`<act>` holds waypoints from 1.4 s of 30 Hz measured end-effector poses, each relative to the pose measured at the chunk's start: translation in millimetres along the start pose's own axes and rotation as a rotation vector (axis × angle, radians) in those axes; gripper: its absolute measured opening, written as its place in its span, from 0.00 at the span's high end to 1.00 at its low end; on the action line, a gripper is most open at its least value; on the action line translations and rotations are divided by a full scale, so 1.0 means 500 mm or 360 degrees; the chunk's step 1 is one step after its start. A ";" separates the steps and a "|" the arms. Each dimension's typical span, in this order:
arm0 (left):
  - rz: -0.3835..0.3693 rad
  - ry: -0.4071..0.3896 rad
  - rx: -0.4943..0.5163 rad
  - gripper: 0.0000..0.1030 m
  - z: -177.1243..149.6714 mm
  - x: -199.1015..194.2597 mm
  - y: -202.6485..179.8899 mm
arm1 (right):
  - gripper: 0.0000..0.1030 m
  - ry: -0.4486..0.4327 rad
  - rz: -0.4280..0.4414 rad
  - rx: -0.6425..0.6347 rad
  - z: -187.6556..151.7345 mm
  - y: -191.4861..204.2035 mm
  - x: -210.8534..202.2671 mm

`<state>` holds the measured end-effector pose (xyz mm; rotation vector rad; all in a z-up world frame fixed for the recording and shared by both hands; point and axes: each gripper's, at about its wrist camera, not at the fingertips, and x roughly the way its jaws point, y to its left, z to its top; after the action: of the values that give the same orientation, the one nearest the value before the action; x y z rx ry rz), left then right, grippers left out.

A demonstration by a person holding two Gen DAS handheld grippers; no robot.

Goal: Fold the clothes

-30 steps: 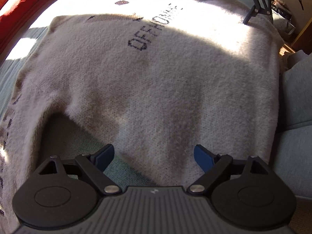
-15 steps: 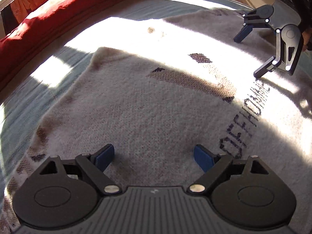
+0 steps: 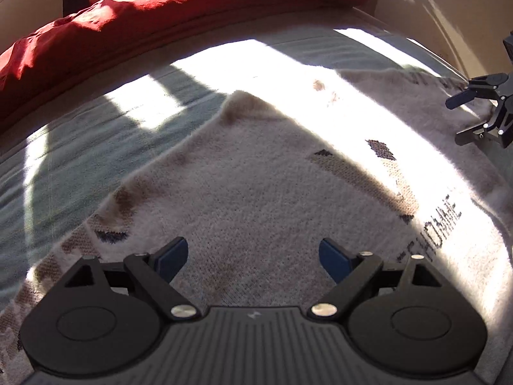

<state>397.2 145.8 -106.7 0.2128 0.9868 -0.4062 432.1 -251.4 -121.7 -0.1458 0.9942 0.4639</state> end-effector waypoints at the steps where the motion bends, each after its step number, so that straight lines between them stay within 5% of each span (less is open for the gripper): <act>1: 0.0036 -0.0012 -0.0034 0.14 0.018 0.017 0.012 | 0.00 -0.0035 -0.0045 0.0064 0.014 -0.017 0.003; 6: 0.0103 -0.0006 -0.0412 0.16 0.080 0.083 0.079 | 0.00 -0.0053 -0.0272 0.0419 0.059 -0.138 0.041; 12: 0.0127 -0.0006 -0.0602 0.16 0.083 0.147 0.113 | 0.00 -0.0028 -0.0518 0.0809 0.047 -0.239 0.100; 22: 0.0160 0.0014 -0.0592 0.10 0.114 0.199 0.123 | 0.00 -0.0035 -0.0498 0.0936 0.031 -0.263 0.137; 29: 0.0186 -0.0006 -0.0685 0.11 0.110 0.134 0.121 | 0.00 0.0039 -0.0437 0.0935 0.057 -0.268 0.105; 36: 0.0289 0.0059 -0.0851 0.11 0.002 0.052 0.136 | 0.00 -0.0096 -0.0377 0.0959 0.060 -0.192 0.017; 42: 0.0364 0.0102 -0.1050 0.10 -0.111 0.007 0.189 | 0.00 -0.0091 -0.0338 0.0903 0.074 -0.123 0.019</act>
<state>396.5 250.2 -140.2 -0.2591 1.0953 0.1458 492.3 -291.3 -115.2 0.2686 1.0067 -0.0183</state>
